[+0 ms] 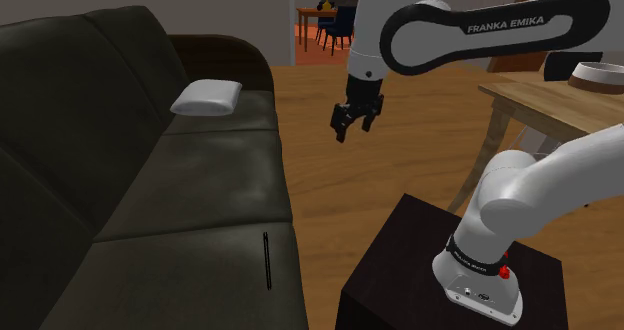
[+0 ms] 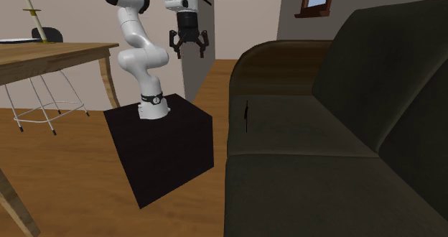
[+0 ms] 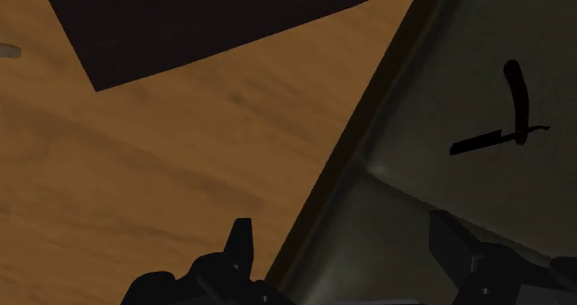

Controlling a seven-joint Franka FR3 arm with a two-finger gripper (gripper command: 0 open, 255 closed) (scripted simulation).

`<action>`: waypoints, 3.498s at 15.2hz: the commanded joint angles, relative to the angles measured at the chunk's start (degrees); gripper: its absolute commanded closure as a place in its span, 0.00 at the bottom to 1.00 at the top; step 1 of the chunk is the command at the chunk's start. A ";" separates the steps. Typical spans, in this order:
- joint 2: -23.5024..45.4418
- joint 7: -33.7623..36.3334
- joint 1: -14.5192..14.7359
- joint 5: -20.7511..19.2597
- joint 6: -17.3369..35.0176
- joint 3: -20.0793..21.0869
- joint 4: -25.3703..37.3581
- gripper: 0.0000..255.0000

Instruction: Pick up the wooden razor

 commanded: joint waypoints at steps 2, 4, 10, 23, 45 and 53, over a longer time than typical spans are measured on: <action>2.93 5.33 0.37 1.87 4.50 3.56 -1.45 0.00; 5.42 8.76 0.46 2.84 7.55 5.94 -1.97 0.00; 15.15 19.60 -0.12 3.89 16.81 13.27 -1.29 0.00; 46.40 52.05 -2.24 -14.05 31.54 24.63 11.45 0.00; 56.40 60.98 1.43 -23.39 36.79 21.32 13.95 1.00; 51.35 57.09 -0.33 -18.06 31.97 23.64 14.82 1.00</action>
